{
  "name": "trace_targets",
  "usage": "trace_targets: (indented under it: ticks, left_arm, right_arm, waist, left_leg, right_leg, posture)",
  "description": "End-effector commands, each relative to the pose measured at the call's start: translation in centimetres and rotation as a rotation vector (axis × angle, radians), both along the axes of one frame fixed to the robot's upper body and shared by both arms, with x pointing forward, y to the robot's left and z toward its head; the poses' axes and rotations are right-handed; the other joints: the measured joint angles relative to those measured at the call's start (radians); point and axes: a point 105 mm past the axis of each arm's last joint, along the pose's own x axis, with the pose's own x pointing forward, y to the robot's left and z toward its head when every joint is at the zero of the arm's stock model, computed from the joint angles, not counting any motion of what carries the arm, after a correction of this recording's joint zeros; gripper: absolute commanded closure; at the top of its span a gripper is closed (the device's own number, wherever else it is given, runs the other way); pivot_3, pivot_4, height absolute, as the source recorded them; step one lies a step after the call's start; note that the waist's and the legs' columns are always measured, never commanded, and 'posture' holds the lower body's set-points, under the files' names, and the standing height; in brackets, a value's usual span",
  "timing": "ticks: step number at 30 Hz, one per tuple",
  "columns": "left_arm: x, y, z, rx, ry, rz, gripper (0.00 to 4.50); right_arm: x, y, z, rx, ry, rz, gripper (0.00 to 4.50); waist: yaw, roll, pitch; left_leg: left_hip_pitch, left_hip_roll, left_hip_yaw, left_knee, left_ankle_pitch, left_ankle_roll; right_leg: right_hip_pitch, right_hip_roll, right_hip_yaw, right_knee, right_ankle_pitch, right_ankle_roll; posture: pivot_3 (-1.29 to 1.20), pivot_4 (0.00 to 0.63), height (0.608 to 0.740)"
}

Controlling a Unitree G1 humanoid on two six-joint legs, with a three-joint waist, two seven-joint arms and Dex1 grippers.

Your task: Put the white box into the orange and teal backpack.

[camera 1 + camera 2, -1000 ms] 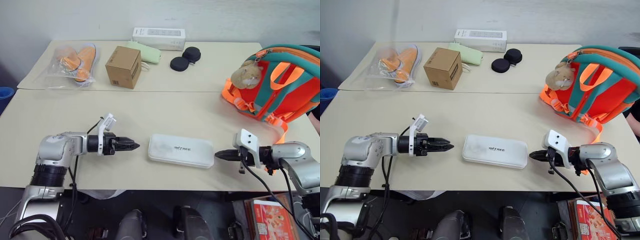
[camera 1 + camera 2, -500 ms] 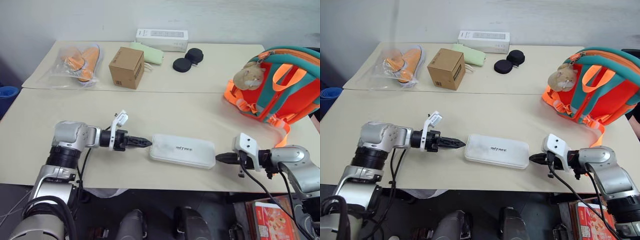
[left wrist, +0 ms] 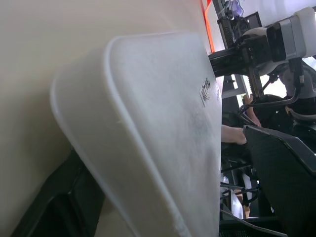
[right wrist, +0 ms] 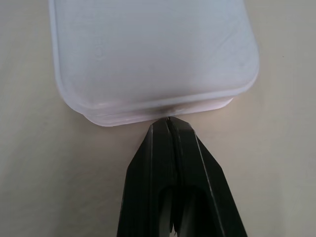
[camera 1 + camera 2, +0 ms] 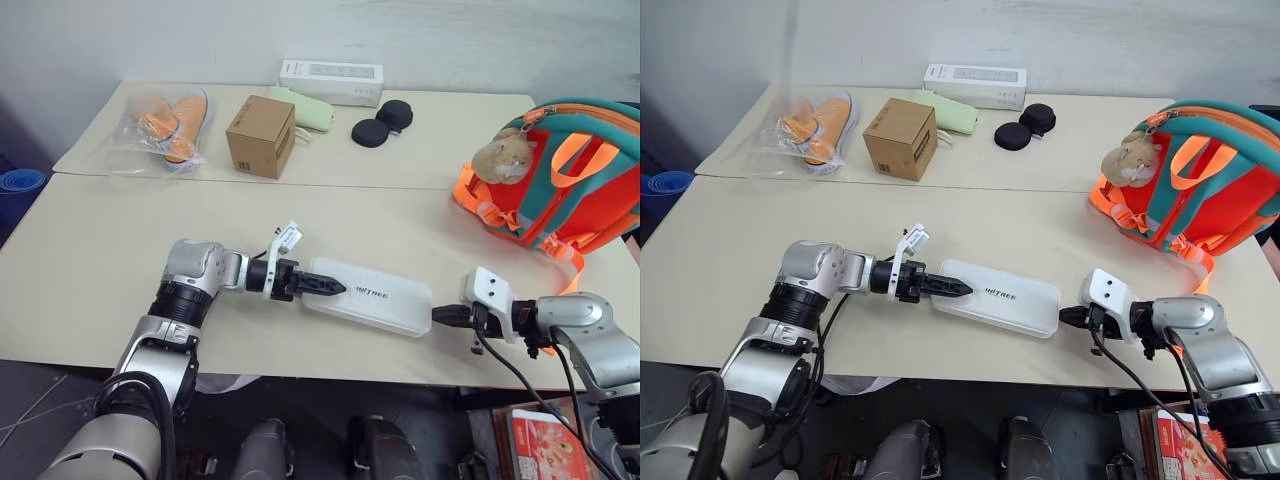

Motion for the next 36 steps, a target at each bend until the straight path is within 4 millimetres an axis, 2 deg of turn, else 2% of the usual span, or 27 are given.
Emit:
trace_targets:
  ticks: [1, 4, 8, 13, 17, 21, 24, 26, 29, 32, 33, 36]
  left_arm:
    - [-0.6, 0.0, -0.4, 0.002, 0.035, -0.025, 1.45]
    - [-1.1, 0.0, -0.1, -0.014, 0.040, -0.050, 2.41]
    - [-1.2, -0.1, 0.0, -0.028, 0.043, -0.054, 3.17]
    - [-1.0, 1.4, 2.1, -0.121, 0.026, 0.003, 3.22]
    - [-0.9, 3.7, 4.4, -0.220, -0.015, 0.092, 3.22]
    - [-0.8, 6.0, 7.5, -0.338, -0.079, 0.196, 3.23]
    - [-0.9, 7.9, 10.3, -0.423, -0.185, 0.279, 3.23]
    - [-1.1, 8.5, 11.3, -0.436, -0.240, 0.317, 3.23]
    - [-1.1, 8.6, 11.9, -0.406, -0.281, 0.360, 3.23]
    - [-1.1, 8.6, 12.7, -0.387, -0.326, 0.382, 3.23]
    - [-1.1, 8.6, 12.9, -0.387, -0.338, 0.386, 3.23]
    - [-0.7, 9.0, 14.1, -0.399, -0.389, 0.417, 3.23]
  right_arm:
    - [-0.2, 0.1, 0.0, 0.006, -0.013, 0.005, 4.50]
    - [-0.2, 0.3, 0.1, 0.012, -0.017, 0.001, 4.50]
    - [-0.1, 0.7, 0.3, 0.027, -0.023, 0.003, 4.50]
    - [-0.4, -0.5, 1.6, 0.072, -0.054, -0.076, 4.50]
    - [-1.4, -3.5, 3.3, 0.148, -0.065, -0.233, 4.50]
    - [-2.9, -6.9, 5.8, 0.267, -0.066, -0.393, 3.67]
    - [-2.9, -10.1, 8.8, 0.391, -0.121, -0.549, 2.64]
    - [-2.3, -11.3, 10.5, 0.465, -0.159, -0.608, 2.04]
    - [-0.9, -11.7, 12.0, 0.560, -0.178, -0.649, 1.00]
    - [0.8, -11.6, 12.4, 0.620, -0.167, -0.673, 0.02]
    - [1.2, -11.6, 12.4, 0.625, -0.165, -0.678, 0.01]
    - [4.2, -10.7, 12.9, 0.695, -0.162, -0.674, 0.01]
  waist:
    - [-0.002, 0.000, 0.000]
    - [-0.003, 0.000, 0.000]
    - [-0.003, -0.001, 0.000]
    - [-0.005, -0.001, 0.000]
    - [-0.010, -0.001, 0.000]
    - [-0.019, -0.001, 0.000]
    - [-0.024, -0.001, 0.000]
    - [-0.026, -0.001, 0.000]
    - [-0.026, -0.002, 0.000]
    - [-0.025, -0.002, 0.001]
    - [-0.025, -0.002, 0.001]
    - [-0.028, -0.003, 0.001]
  left_leg:
    - [0.000, 0.000, 0.000, 0.000, 0.000, 0.000]
    - [-0.001, 0.001, 0.000, -0.001, 0.000, -0.001]
    - [0.000, 0.001, 0.000, 0.002, -0.001, 0.000]
    - [-0.001, 0.001, -0.001, 0.002, -0.002, 0.000]
    - [-0.003, 0.001, -0.001, 0.000, -0.002, 0.000]
    - [-0.003, 0.001, -0.001, -0.001, -0.002, 0.000]
    - [-0.002, 0.001, -0.001, -0.001, -0.002, 0.000]
    - [-0.001, 0.001, 0.000, -0.003, -0.002, 0.000]
    - [0.001, 0.001, 0.000, -0.006, -0.001, -0.002]
    - [0.001, 0.001, 0.001, -0.008, 0.000, -0.003]
    - [0.001, 0.000, 0.001, -0.008, 0.000, -0.003]
    - [-0.001, 0.000, 0.002, -0.008, 0.001, -0.003]
  right_leg:
    - [0.000, 0.000, 0.000, 0.000, 0.000, 0.000]
    - [0.000, 0.001, 0.000, -0.002, 0.000, 0.000]
    - [0.001, 0.000, -0.001, -0.001, 0.000, 0.000]
    - [0.001, 0.000, 0.000, -0.001, 0.000, 0.000]
    - [-0.002, 0.000, 0.000, -0.001, 0.000, 0.000]
    - [-0.002, 0.000, 0.000, -0.001, 0.000, 0.000]
    - [-0.001, 0.000, 0.000, -0.001, 0.000, 0.000]
    - [-0.001, 0.000, 0.001, -0.001, 0.000, 0.000]
    - [-0.001, 0.000, 0.001, -0.002, 0.000, 0.000]
    - [-0.002, 0.001, 0.001, -0.002, 0.000, 0.000]
    - [-0.002, 0.001, 0.001, -0.002, 0.000, 0.000]
    - [-0.003, 0.001, 0.002, -0.002, 0.000, 0.000]
  posture:
    - [0.00, 0.150, 0.740]
    - [0.00, 0.150, 0.740]
    - [0.00, 0.150, 0.740]
    - [0.00, 0.150, 0.740]
    - [0.00, 0.150, 0.740]
    - [0.00, 0.150, 0.740]
    - [0.00, 0.150, 0.740]
    - [0.00, 0.150, 0.740]
    - [0.00, 0.150, 0.740]
    - [0.00, 0.150, 0.740]
    - [0.00, 0.150, 0.740]
    - [0.00, 0.150, 0.740]
